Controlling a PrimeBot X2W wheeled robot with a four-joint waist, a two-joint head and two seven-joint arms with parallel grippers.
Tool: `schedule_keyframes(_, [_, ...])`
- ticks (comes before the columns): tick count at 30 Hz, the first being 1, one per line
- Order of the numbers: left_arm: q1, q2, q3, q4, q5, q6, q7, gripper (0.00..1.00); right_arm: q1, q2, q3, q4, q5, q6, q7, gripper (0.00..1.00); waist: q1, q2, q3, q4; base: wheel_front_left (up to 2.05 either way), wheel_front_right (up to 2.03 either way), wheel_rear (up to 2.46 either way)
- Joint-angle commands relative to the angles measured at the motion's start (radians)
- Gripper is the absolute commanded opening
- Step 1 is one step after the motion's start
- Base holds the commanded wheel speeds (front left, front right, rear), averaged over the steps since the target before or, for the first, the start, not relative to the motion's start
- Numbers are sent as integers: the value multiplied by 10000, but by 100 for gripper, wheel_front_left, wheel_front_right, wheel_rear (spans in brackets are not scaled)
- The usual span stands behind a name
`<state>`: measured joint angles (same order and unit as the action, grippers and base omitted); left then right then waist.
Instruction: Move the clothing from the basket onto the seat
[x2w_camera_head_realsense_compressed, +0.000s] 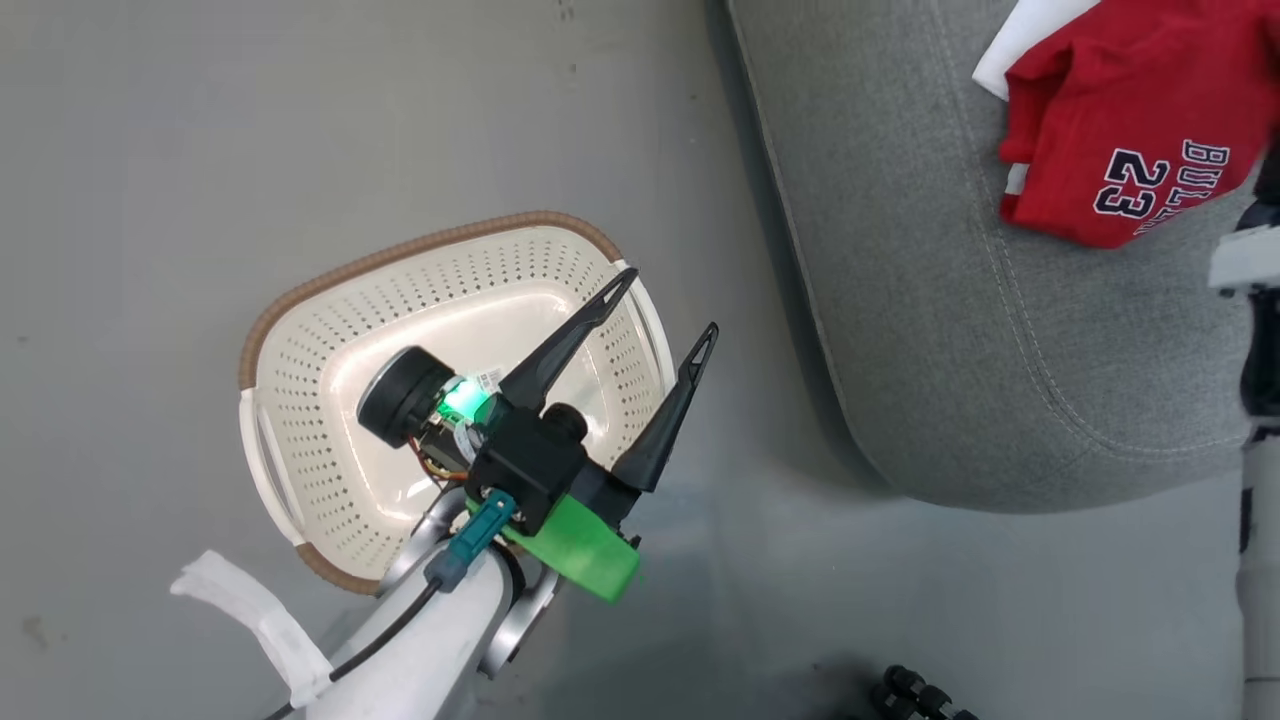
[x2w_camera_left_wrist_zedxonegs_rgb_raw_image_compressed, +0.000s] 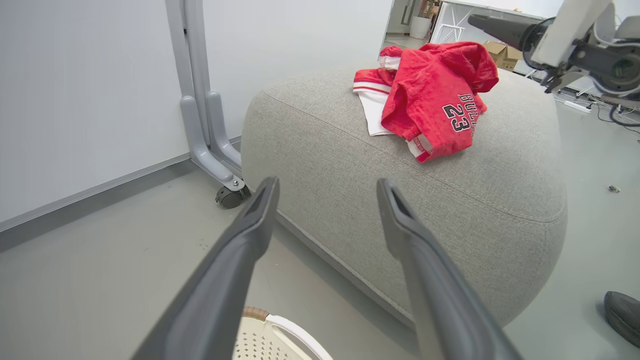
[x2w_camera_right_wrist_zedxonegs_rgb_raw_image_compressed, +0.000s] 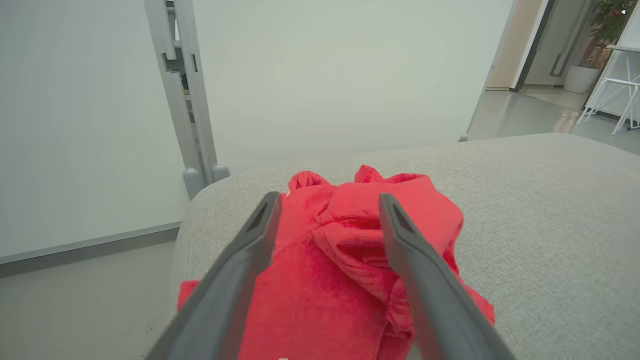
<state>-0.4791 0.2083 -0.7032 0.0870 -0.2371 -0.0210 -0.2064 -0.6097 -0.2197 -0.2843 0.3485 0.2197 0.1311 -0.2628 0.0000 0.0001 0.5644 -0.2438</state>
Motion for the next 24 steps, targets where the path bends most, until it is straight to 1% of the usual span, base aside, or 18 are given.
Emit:
schedule_keyframes(1, [230,-4,83,116,-44,107,-95,100,409,140,84,-159,-105,-7,-28,100,0,-1,-822,278,0,0,0])
schedule_keyframes(7, [729,-278,504,643,-401,567,-477,100,1886,885,749,-1092,-414,-7,-28,100,0,-1,-1750,842,0,0,0])
schedule_keyframes(13, [1023,-402,1251,751,-587,956,-603,100,2899,1303,1493,-1705,-584,-5,-28,100,0,-1,-2311,1424,0,0,0])
schedule_keyframes(21, [1547,-457,2822,196,-438,1279,-575,100,3700,1556,2153,-2488,-849,-5,-28,100,0,-1,-2770,2046,0,0,0])
schedule_keyframes(24, [1825,-471,3431,13,-397,1284,-573,100,3966,1592,2184,-2683,-953,-7,-28,100,0,-1,-2907,2247,0,0,0])
